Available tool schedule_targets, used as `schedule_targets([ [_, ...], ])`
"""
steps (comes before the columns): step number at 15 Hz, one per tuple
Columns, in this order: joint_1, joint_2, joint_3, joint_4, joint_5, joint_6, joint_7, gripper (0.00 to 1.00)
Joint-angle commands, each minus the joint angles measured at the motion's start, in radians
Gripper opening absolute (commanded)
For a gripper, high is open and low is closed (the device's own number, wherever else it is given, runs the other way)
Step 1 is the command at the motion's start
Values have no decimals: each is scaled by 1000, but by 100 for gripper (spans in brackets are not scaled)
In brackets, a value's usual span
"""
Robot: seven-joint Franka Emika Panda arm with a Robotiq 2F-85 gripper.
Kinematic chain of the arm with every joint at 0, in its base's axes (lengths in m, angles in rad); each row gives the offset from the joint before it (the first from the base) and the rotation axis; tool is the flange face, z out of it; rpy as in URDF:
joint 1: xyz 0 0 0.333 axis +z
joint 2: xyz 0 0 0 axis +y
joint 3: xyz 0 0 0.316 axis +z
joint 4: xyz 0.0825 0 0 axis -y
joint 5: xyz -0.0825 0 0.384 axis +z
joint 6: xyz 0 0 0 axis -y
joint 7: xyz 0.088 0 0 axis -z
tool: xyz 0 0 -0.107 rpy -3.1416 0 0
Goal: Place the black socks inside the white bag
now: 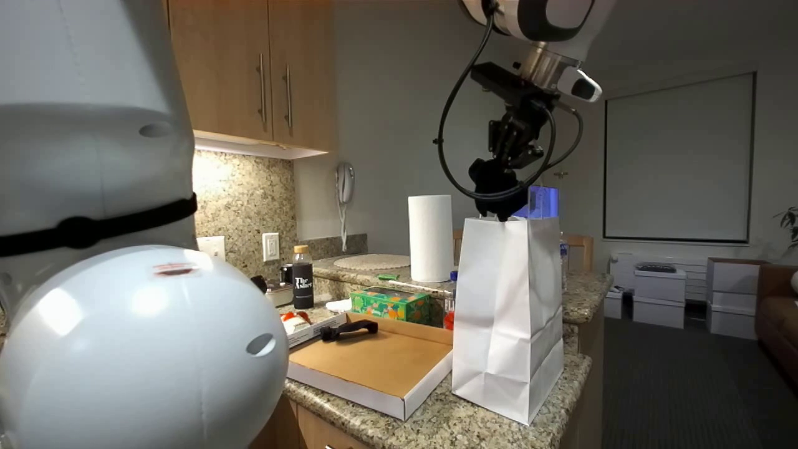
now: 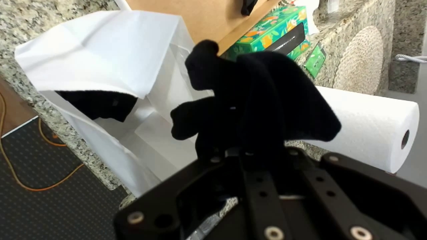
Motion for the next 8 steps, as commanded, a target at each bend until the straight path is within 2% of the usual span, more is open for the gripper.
schedule_targets([
  [1,-9,27,10,8,33,38,18,8],
  [2,-9,31,11,8,38,48,19,36],
  [4,-9,36,13,8,45,59,19,43],
  [8,-8,33,18,12,47,71,20,68],
])
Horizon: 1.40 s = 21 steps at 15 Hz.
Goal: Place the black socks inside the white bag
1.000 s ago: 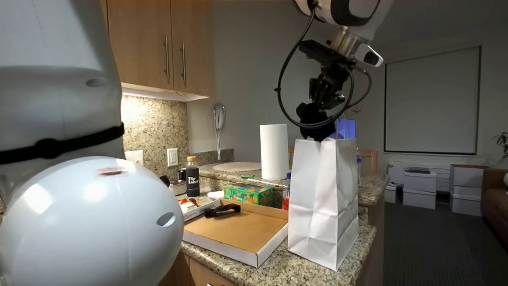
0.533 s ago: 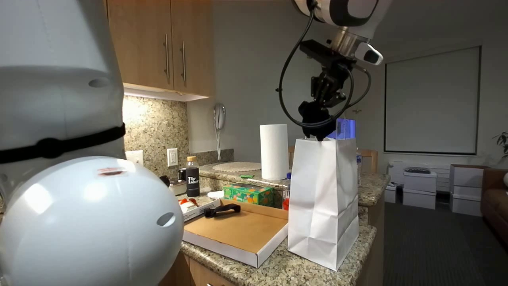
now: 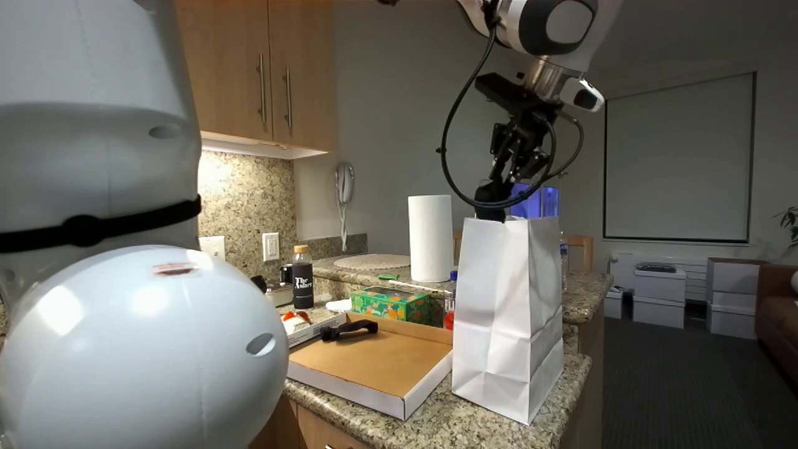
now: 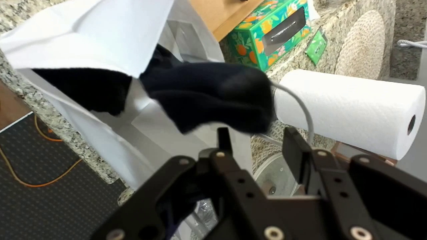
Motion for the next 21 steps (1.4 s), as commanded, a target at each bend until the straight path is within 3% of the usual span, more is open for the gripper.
schedule_targets([
  [1,-7,-3,13,9,24,18,18,74],
  [4,-4,-18,19,11,25,26,11,95],
  [6,2,-43,28,5,21,37,0,100],
  [11,40,-124,96,-3,-51,40,-13,100],
  [14,90,-167,172,-9,-145,48,-10,100],
  [21,233,-107,336,11,-298,33,-21,100],
])
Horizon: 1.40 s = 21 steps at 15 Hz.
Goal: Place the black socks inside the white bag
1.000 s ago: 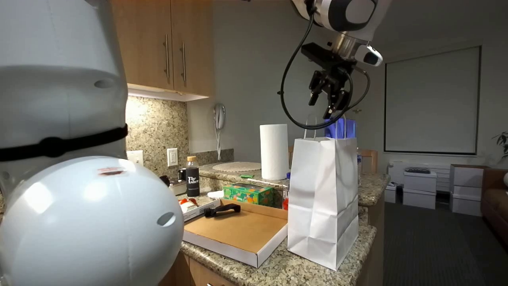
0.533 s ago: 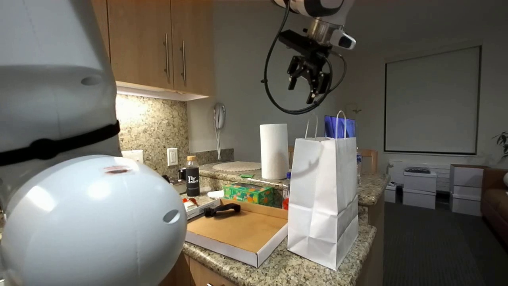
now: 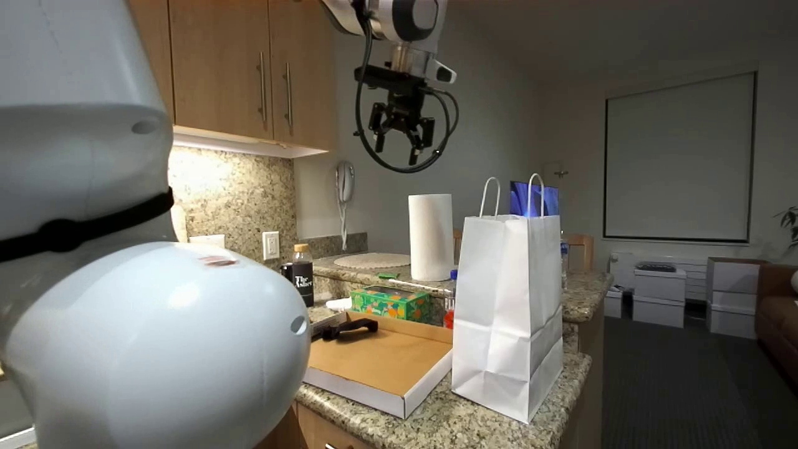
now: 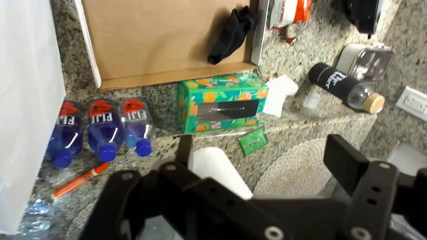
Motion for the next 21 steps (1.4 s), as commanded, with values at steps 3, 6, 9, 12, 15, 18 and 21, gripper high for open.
schedule_targets([
  [3,82,102,85,3,-92,2,-26,100],
  [6,113,172,116,0,-127,34,-38,100],
  [9,141,228,149,-19,-216,132,-15,100],
  [12,176,281,178,-52,-338,280,17,100],
  [15,209,363,193,-57,-411,342,33,100],
  [18,236,438,196,-47,-437,357,29,100],
  [21,259,507,191,-35,-461,362,31,100],
])
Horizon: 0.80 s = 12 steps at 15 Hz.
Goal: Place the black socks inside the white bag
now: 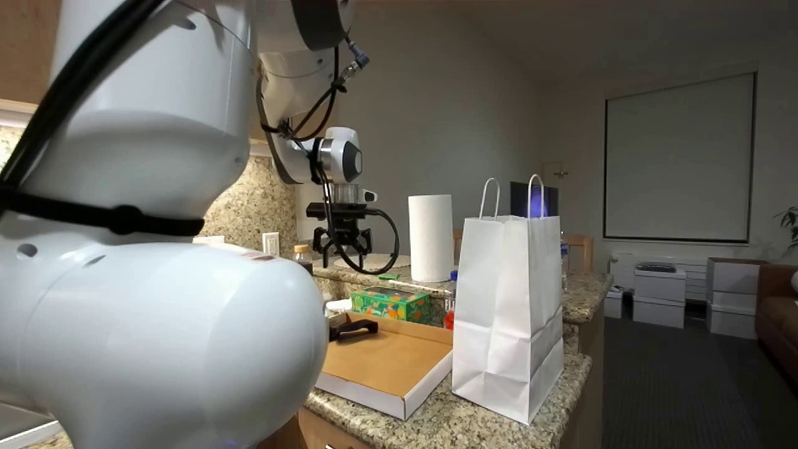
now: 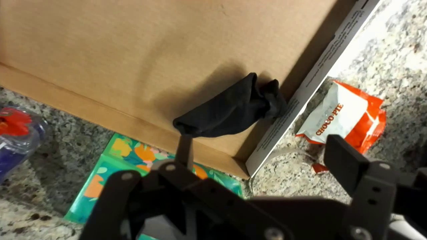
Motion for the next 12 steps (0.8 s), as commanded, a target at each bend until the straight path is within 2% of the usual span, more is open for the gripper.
schedule_targets([
  [1,24,78,-5,20,-56,21,24,100],
  [12,88,294,-33,105,-88,80,33,100],
])
